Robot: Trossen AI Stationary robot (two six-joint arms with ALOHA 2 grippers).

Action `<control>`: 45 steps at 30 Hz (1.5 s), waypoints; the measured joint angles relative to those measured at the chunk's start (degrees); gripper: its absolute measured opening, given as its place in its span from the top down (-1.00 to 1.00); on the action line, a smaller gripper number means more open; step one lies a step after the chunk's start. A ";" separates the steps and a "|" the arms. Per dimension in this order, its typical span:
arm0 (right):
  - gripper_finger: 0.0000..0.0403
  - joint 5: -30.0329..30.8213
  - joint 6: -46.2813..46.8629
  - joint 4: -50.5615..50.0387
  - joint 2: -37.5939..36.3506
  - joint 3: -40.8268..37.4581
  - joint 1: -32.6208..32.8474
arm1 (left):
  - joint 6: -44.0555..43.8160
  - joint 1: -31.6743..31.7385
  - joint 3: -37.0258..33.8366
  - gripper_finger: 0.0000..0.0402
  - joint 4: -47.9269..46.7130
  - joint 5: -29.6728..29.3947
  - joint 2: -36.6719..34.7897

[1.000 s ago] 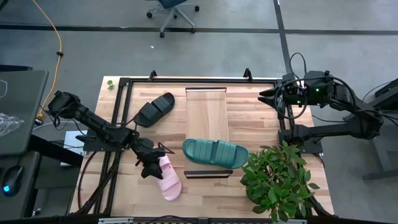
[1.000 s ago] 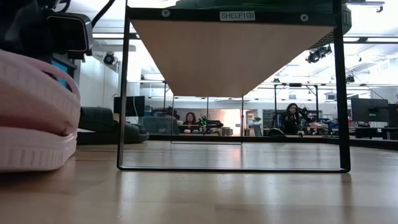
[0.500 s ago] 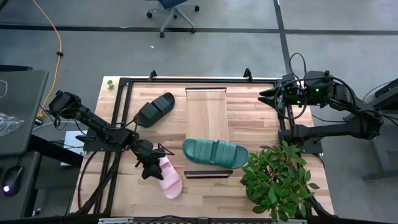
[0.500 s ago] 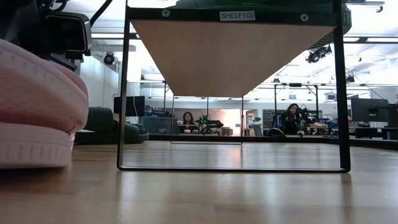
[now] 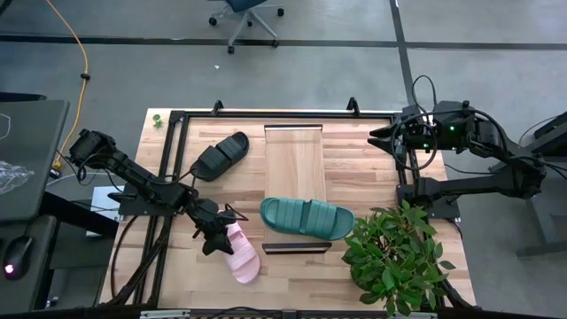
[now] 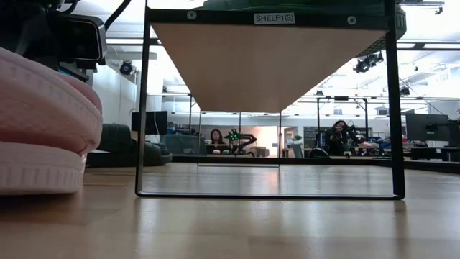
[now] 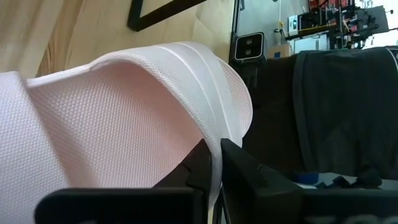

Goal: Pick and place slippers onto the shelf
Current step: Put the pink pair of slippers on the shelf

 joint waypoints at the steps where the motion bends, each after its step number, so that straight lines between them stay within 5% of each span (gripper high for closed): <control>1: 0.39 0.00 0.00 0.00 0.00 0.00 -0.02 | 0.02 0.00 0.00 0.90 0.02 0.00 0.00; 45: 0.39 -0.02 -0.14 -0.02 0.02 0.00 -0.02 | -2.60 0.02 1.51 1.00 1.36 0.69 -1.67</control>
